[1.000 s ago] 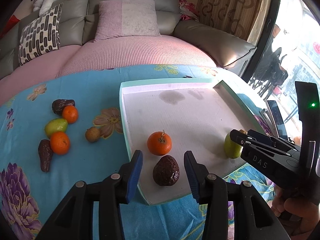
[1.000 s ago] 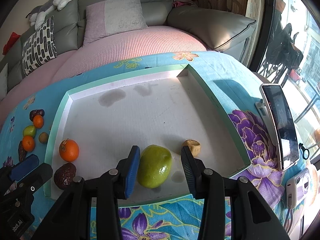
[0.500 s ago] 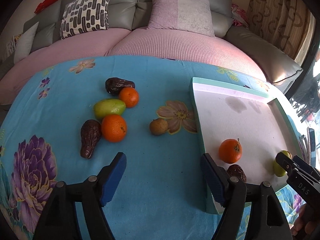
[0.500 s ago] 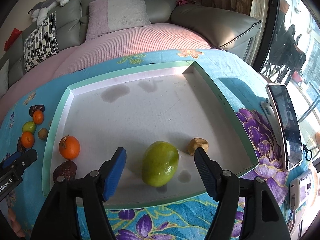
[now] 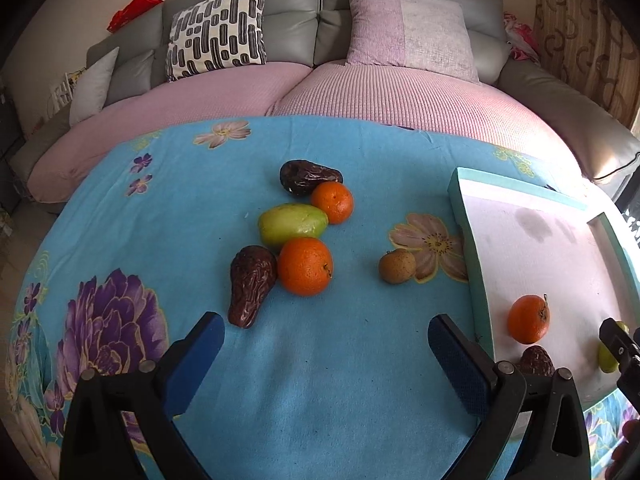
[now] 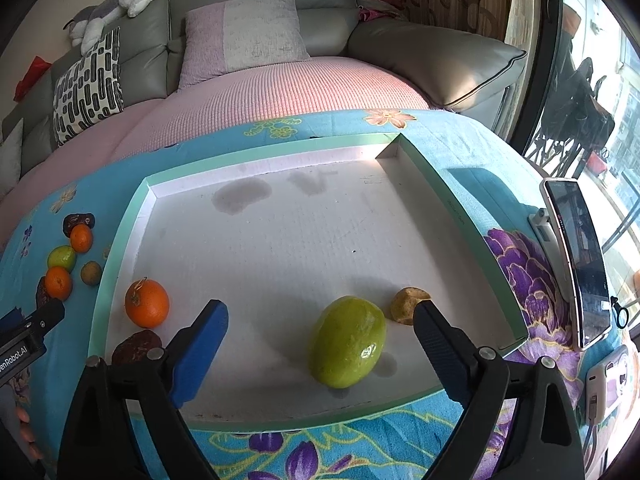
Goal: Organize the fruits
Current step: 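Withdraw both open grippers from the tray back toward the fruit row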
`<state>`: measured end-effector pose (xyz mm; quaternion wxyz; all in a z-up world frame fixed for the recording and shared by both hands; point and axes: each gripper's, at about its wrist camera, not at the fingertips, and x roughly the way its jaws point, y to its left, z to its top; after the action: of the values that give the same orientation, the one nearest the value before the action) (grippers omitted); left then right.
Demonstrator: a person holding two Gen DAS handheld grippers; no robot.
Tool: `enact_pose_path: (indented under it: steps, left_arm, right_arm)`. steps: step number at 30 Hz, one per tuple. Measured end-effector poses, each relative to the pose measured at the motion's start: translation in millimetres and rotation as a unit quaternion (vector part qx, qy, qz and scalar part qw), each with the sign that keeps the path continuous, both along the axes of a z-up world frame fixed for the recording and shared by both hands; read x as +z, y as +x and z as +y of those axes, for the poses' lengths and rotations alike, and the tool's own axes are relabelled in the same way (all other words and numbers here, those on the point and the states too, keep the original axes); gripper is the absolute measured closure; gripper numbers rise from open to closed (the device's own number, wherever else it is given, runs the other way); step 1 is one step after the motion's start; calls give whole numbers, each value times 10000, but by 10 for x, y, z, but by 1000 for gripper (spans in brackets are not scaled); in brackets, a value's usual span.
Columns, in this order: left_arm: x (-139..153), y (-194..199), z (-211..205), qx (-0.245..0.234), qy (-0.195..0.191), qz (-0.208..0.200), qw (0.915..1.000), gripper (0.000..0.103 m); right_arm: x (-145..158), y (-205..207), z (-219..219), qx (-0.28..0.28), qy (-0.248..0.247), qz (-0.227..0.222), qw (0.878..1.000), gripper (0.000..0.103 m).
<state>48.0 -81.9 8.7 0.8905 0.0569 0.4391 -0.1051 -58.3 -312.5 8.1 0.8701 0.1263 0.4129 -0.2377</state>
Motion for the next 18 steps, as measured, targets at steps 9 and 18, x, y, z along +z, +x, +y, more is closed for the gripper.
enact_pose_path:
  steps: [9,18]
  left_arm:
    - [54,55,8,-66,204,-141,9997,0]
    - [284,280,207,93,168,-367,9991,0]
  right_arm:
    - [61,117,122,118,61,-170,9998,9]
    - [157,385,456,512,151,-399,9978,9]
